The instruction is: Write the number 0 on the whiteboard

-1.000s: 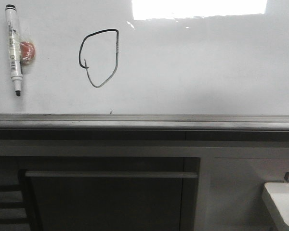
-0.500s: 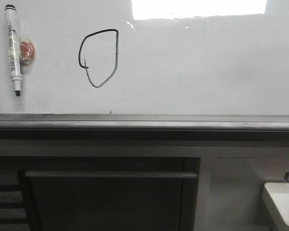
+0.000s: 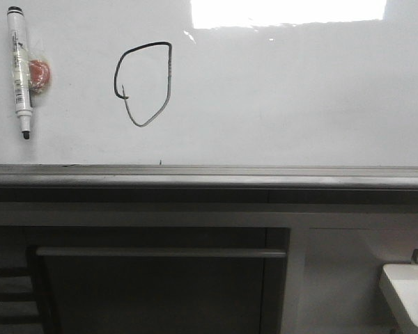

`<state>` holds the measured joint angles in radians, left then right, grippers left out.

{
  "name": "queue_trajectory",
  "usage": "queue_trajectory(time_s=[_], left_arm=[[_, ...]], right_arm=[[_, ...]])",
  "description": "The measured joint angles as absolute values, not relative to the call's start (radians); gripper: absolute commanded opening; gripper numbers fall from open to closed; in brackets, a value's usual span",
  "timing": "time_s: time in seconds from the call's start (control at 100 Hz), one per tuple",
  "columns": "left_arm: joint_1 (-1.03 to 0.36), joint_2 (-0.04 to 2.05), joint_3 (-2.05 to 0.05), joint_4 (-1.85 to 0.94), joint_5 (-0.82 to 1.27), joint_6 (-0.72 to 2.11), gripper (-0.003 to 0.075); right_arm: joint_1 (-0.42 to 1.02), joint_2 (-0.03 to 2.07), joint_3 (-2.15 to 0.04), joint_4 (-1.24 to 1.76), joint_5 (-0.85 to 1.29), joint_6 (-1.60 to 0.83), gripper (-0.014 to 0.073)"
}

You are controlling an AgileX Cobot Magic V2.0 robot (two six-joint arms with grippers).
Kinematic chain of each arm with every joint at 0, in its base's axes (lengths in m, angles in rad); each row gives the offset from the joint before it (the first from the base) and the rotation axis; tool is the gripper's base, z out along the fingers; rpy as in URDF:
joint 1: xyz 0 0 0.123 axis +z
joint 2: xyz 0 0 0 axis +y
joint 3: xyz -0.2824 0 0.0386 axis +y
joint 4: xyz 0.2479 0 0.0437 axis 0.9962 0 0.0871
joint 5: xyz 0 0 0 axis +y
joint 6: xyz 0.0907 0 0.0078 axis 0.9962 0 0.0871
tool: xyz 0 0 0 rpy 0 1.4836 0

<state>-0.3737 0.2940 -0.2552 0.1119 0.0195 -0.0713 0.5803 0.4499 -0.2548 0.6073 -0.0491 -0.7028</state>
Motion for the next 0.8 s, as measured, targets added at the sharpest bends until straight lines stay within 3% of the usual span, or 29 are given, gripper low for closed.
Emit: queue_trajectory(time_s=[0.26, 0.59, 0.8], left_arm=[[-0.351, 0.261, -0.211, 0.112, 0.031, -0.071, -0.002], [-0.099, 0.042, -0.068, 0.107, 0.055, -0.071, -0.002], [-0.047, -0.003, 0.0, 0.073, 0.092, -0.071, -0.002]], right_arm=[[0.58, 0.45, -0.255, 0.607, -0.049, -0.703, -0.0047], [0.58, 0.45, -0.255, 0.607, -0.049, -0.703, -0.0047], [0.58, 0.45, -0.255, 0.607, -0.049, -0.703, -0.0047]])
